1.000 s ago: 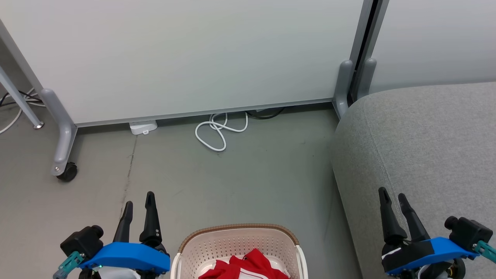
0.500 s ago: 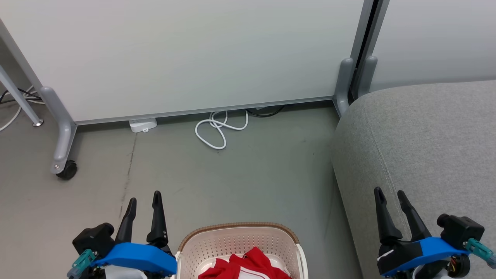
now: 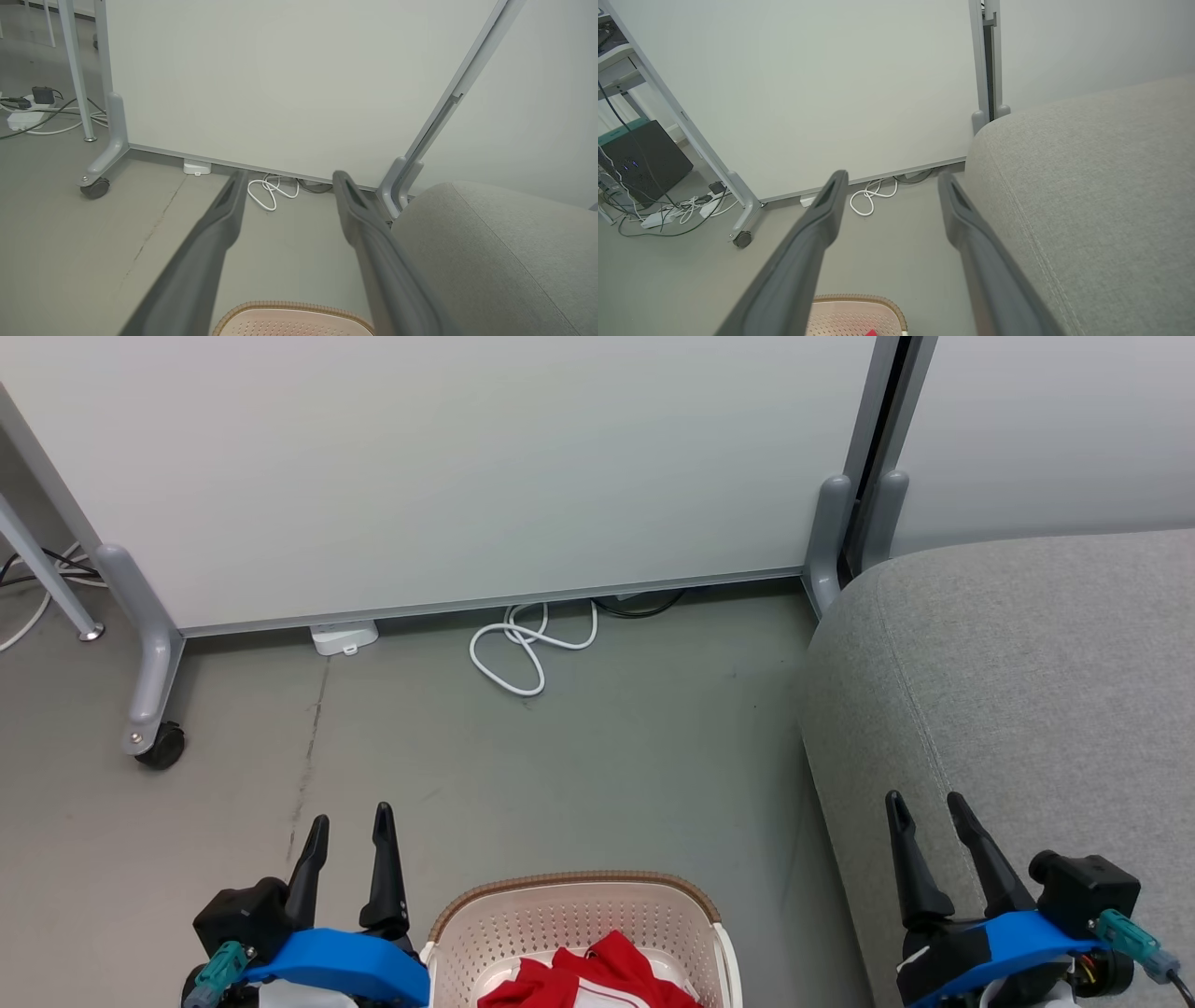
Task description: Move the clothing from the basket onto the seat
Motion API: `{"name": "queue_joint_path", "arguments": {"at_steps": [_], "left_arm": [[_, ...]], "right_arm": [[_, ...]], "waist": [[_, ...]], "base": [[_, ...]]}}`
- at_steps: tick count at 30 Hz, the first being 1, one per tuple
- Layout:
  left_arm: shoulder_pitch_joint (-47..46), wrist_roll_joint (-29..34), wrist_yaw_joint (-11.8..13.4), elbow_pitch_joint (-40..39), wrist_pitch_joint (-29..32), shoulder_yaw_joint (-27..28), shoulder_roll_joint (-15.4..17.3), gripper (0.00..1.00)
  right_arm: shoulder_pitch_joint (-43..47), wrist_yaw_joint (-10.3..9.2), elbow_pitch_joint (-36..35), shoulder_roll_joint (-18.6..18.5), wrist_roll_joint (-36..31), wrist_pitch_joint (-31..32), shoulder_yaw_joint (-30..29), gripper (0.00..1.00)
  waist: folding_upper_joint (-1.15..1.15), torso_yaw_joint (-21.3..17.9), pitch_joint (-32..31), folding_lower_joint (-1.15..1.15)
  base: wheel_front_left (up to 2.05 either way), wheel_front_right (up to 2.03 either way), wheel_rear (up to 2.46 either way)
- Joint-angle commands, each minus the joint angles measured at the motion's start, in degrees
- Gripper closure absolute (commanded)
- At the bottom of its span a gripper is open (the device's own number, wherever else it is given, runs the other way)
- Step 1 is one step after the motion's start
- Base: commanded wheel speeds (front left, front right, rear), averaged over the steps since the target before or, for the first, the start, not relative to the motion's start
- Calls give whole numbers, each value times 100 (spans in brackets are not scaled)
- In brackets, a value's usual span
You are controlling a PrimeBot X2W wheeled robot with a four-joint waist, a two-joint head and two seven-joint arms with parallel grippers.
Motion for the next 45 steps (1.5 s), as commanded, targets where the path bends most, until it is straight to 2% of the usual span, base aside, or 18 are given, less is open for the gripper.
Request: {"name": "queue_joint_path", "arguments": {"at_steps": [1,30,45], "left_arm": [[-104,107,36,-8,-43,-2,18,0],[68,1015,174,95,-362,2,2,0],[16,988,192,187,-363,-20,-1,0]], "right_arm": [[-75,12,-8,-42,-107,-31,10,0],[-48,14,135,-48,-1331,-319,-19,0],[-3,10,57,-48,-1301,-308,-9,0]], "waist": [[0,3,-2,0],[0,-2,-44,0],[0,51,-22,0]], "base": [[0,0,0],[0,0,0],[0,0,0]]}}
